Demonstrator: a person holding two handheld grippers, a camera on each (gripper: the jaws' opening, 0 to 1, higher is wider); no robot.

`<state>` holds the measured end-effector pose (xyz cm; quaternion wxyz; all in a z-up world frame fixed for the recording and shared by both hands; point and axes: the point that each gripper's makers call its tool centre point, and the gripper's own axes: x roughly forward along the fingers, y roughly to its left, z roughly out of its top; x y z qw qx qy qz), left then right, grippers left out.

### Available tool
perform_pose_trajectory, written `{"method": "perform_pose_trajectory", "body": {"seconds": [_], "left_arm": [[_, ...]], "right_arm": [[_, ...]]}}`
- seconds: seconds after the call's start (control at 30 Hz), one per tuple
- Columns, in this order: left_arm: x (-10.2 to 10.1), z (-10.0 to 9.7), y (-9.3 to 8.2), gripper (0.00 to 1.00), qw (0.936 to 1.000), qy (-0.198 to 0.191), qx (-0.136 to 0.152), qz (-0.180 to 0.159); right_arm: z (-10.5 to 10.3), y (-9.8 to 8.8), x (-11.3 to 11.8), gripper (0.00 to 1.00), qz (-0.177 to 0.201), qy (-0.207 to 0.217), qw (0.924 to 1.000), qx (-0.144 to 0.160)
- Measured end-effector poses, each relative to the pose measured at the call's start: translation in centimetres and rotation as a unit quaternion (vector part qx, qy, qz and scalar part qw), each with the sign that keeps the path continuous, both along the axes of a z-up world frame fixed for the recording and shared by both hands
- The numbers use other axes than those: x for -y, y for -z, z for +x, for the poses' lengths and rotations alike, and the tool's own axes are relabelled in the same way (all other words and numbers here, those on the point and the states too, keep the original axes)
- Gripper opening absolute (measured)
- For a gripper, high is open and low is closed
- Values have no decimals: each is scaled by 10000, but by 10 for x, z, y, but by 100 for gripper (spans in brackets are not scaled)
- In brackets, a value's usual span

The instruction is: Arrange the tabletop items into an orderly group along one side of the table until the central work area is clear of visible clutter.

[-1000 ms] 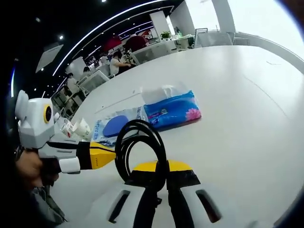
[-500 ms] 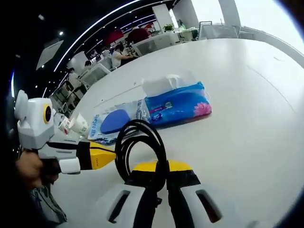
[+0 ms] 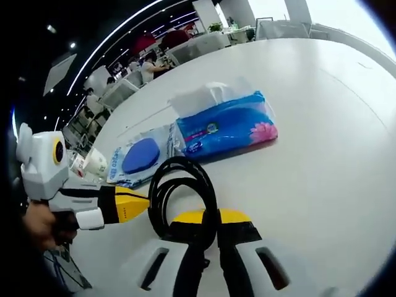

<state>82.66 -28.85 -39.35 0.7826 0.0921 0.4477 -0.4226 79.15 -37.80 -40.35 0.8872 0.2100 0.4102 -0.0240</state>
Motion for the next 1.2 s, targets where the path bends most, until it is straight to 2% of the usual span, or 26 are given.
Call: {"method": "perform_pose_trajectory", "body": {"seconds": [0.2, 0.5, 0.7, 0.93, 1.03, 1.1, 1.2], "left_arm": [[-1, 1, 8, 1, 9996, 127, 133, 202], [-3, 3, 12, 2, 9996, 129, 121, 229], [-7, 4, 9, 0, 9994, 135, 258, 208], [-12, -1, -4, 9, 9987, 201, 472, 75], [-18, -4, -11, 14, 9984, 194, 522, -28], [-22, -6, -17, 18, 9980, 167, 599, -103], [-29, -10, -20, 21, 9973, 176, 703, -148]], "right_arm": [[4, 3, -2, 3, -141, -120, 9998, -40], [6, 6, 0, 5, -470, -390, 9981, -38], [8, -2, 4, 8, -527, -407, 9977, 143], [5, -20, 0, 21, -553, -508, 9962, 435], [6, -28, -5, 29, -654, -787, 9926, 660], [0, -33, -15, 33, -694, -909, 9910, 698], [-1, -34, -14, 40, -675, -1084, 9885, 805]]}}
